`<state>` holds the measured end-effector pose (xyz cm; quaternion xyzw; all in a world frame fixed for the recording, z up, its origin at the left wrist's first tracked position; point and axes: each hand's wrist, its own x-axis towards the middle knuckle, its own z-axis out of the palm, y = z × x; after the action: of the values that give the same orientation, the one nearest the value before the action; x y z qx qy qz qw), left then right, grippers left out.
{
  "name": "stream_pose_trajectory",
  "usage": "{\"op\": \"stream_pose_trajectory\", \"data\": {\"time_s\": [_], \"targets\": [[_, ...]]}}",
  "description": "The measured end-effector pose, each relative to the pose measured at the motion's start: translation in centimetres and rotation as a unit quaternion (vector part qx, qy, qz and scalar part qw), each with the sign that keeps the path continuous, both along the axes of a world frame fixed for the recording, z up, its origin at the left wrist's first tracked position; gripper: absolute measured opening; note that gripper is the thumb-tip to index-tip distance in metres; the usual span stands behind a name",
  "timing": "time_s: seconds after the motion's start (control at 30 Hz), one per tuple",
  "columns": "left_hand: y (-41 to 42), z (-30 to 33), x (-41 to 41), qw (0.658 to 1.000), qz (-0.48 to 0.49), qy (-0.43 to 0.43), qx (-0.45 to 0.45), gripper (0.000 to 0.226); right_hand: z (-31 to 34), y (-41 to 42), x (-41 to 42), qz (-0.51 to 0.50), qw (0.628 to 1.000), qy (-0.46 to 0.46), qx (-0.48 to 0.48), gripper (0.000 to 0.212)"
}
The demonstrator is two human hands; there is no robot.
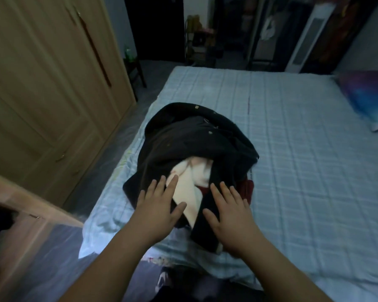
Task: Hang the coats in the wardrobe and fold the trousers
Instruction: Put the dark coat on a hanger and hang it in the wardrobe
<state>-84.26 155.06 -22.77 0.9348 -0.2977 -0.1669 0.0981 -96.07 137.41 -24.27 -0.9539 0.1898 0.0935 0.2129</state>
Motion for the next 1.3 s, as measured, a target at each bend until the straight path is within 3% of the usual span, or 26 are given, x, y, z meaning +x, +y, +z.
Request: {"op": "stream_pose_trajectory", "data": {"time_s": [0.27,0.43,0.6,0.9,1.3], "targets": [[-5.1,-2.0,7.0,0.998,-0.053,0.021,-0.014,0.073,-1.0,-3.6,5.4,-0.052,0.998,0.023,-0.009,0.071],[-7.3,-2.8,14.8,0.996,-0.081,0.037,-0.012,0.074,-1.3,-5.2,11.9,-0.105,0.994,0.014,-0.007,0.09],[-11.1,-4.2,22.0,0.993,-0.114,0.044,0.008,0.076,-2.4,-7.5,17.9,-0.136,0.99,0.023,0.0,0.072],[-19.5,-7.0,27.9,0.987,-0.144,0.068,0.029,0.076,-6.4,-15.2,22.5,-0.171,0.984,0.046,0.019,0.072],[-30.7,-13.3,34.2,0.99,-0.112,0.071,0.048,0.074,-14.5,-28.9,31.6,-0.174,0.982,0.026,0.065,0.067]]}}
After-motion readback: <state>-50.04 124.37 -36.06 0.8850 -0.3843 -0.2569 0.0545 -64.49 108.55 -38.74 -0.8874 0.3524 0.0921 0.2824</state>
